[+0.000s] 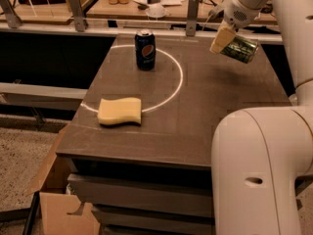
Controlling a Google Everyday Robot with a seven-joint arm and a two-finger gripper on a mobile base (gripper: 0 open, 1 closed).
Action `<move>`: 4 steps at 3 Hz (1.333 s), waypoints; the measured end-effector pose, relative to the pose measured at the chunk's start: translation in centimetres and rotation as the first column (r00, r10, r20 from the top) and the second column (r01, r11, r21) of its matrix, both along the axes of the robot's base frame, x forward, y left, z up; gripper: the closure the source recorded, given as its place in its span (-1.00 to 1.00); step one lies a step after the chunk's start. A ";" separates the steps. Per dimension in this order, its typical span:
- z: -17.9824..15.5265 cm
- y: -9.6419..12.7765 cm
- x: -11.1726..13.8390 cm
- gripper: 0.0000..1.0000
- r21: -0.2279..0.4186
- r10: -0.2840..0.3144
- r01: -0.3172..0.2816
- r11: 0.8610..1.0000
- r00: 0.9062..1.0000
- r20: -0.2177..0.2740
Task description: Place green can upright
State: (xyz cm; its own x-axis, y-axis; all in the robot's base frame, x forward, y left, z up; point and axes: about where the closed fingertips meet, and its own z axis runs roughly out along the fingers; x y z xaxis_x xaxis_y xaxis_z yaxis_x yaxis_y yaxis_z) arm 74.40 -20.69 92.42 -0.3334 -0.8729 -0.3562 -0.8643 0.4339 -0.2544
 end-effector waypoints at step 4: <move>15.7 1.0 -6.8 1.00 0.744 -0.044 -0.266 0.613 0.929 0.368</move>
Offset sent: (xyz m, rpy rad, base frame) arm -0.0905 -0.0049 0.1512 0.9597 -0.3199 0.1001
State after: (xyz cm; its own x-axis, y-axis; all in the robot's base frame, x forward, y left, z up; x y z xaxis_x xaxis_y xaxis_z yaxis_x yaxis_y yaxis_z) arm 67.61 -19.67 108.08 0.0146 -0.2399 -0.9707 -0.8521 0.5050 -0.1376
